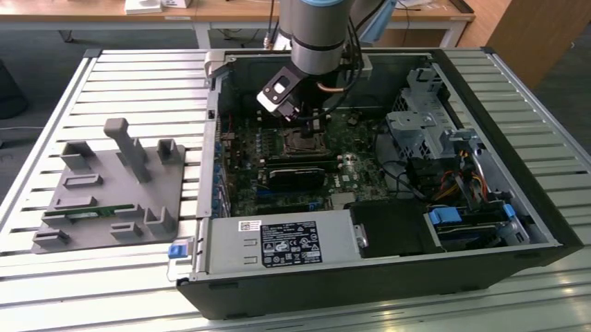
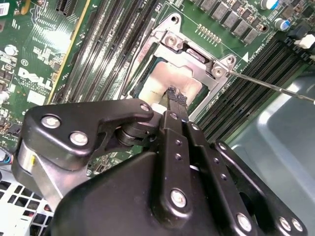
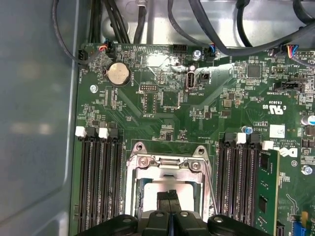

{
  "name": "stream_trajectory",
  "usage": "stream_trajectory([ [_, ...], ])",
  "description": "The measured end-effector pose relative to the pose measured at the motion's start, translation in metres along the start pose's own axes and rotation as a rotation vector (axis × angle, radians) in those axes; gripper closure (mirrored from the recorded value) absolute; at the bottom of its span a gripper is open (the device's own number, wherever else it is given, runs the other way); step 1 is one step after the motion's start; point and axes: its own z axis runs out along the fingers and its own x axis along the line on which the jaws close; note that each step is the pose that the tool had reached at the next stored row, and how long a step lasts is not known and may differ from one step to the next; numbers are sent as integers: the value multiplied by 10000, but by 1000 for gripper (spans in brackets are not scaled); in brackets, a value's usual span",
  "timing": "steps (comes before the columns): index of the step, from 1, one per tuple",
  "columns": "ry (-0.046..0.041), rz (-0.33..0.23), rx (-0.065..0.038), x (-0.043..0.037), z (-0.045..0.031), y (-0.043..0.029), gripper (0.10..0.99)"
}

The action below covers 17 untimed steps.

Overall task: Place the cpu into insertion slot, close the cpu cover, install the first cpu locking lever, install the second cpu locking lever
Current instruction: 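Close the cpu cover, then install the first cpu locking lever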

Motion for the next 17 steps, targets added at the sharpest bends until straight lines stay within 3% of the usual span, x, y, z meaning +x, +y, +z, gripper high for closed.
stream_trajectory([
  [17, 1, 0, -1, 5, -67, 2, 980],
])
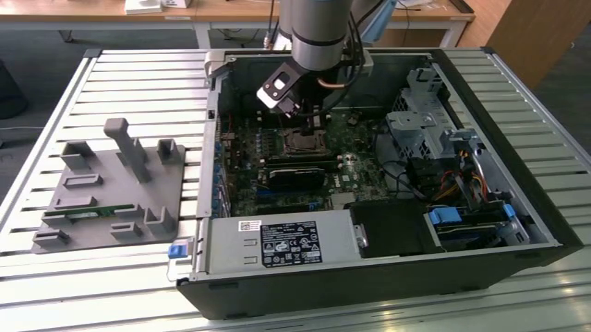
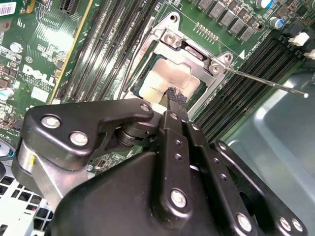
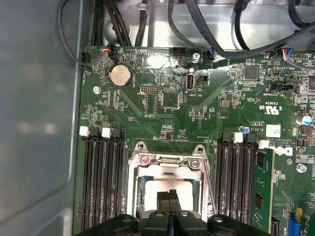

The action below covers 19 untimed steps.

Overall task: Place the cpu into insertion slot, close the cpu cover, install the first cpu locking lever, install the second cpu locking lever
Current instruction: 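Install the first cpu locking lever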

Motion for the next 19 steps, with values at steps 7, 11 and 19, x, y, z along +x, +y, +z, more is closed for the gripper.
stream_trajectory([
  [7, -1, 0, 1, 5, -70, 2, 980],
  [11, -1, 0, 1, 12, -157, 3, 980],
  [19, -1, -11, 2, 23, -310, 7, 980],
])
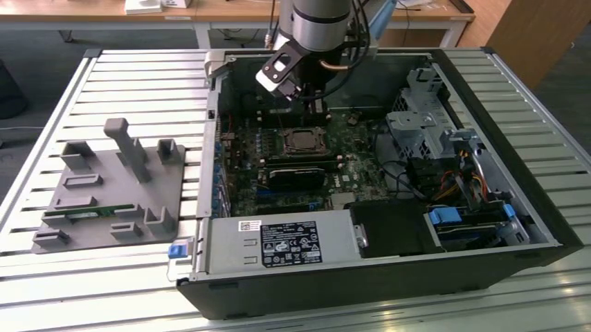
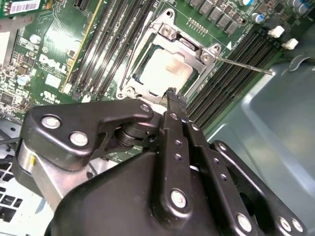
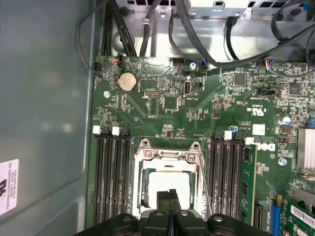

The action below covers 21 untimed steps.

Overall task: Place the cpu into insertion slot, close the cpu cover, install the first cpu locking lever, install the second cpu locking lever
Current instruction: 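Install the first cpu locking lever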

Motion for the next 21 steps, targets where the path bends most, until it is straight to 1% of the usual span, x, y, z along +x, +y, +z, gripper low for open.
stream_trajectory([
  [2, 5, -63, 3, 1, -1, 0, 980],
  [3, 7, -181, 11, 1, -2, 1, 980],
  [21, 73, -3395, 254, 0, -1, 0, 980],
])
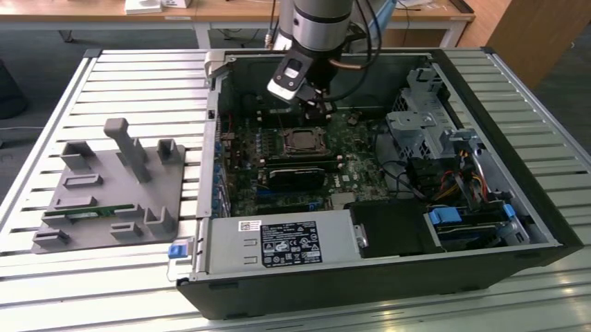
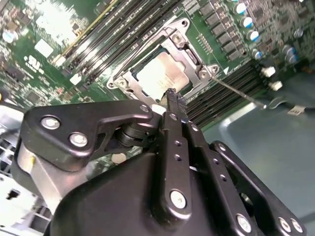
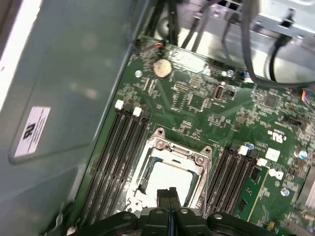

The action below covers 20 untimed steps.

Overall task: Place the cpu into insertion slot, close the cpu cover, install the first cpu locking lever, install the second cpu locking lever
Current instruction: 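Install the first cpu locking lever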

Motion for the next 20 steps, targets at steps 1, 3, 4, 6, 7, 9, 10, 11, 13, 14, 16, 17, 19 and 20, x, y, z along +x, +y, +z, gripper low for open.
stream_trajectory([
  [1, 4, -179, 13, 0, 0, 0, 980],
  [3, 12, -537, 40, 0, 1, 0, 980],
  [4, 16, -716, 53, 0, 2, 0, 980],
  [6, 24, -1075, 81, 0, 2, 0, 980],
  [7, 28, -1266, 95, 0, 2, 0, 980],
  [9, 36, -1629, 122, 0, 3, 0, 980],
  [10, 39, -1809, 135, 0, 3, 0, 980],
  [11, 43, -1986, 149, 0, 4, 0, 980],
  [13, 50, -2341, 176, 0, 4, 0, 980],
  [14, 55, -2530, 189, 0, 5, 0, 980],
  [16, 62, -2887, 217, 0, 5, 0, 980],
  [17, 65, -3063, 229, 0, 6, 0, 980],
  [19, 57, -3351, 234, -1, 6, 0, 980],
  [20, 44, -3469, 227, -1, 6, 0, 980],
])
